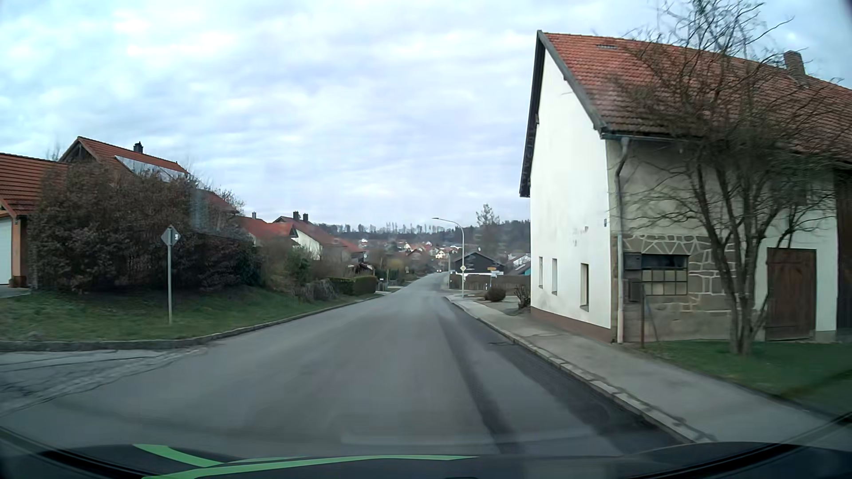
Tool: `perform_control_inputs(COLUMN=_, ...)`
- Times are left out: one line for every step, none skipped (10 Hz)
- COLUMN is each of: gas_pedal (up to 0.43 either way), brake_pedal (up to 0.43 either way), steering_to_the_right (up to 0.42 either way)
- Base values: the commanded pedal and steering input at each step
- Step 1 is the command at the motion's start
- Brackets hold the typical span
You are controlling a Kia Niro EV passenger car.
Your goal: Follow the waypoints while adhering to traffic rules and regulations
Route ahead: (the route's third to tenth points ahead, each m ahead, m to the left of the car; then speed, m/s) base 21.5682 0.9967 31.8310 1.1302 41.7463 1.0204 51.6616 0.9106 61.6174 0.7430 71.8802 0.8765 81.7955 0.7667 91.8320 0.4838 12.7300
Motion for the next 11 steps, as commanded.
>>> perform_control_inputs(gas_pedal=0.0, brake_pedal=0.0, steering_to_the_right=-0.002)
perform_control_inputs(gas_pedal=0.0, brake_pedal=0.0, steering_to_the_right=-0.002)
perform_control_inputs(gas_pedal=0.0, brake_pedal=0.0, steering_to_the_right=-0.002)
perform_control_inputs(gas_pedal=0.0, brake_pedal=0.0, steering_to_the_right=-0.002)
perform_control_inputs(gas_pedal=0.0, brake_pedal=0.0, steering_to_the_right=-0.001)
perform_control_inputs(gas_pedal=0.0, brake_pedal=0.0, steering_to_the_right=-0.001)
perform_control_inputs(gas_pedal=0.0, brake_pedal=0.0, steering_to_the_right=0.0)
perform_control_inputs(gas_pedal=0.0, brake_pedal=0.0, steering_to_the_right=0.0)
perform_control_inputs(gas_pedal=0.0, brake_pedal=0.0, steering_to_the_right=0.0)
perform_control_inputs(gas_pedal=0.0, brake_pedal=0.0, steering_to_the_right=0.0)
perform_control_inputs(gas_pedal=0.0, brake_pedal=0.0, steering_to_the_right=0.0)
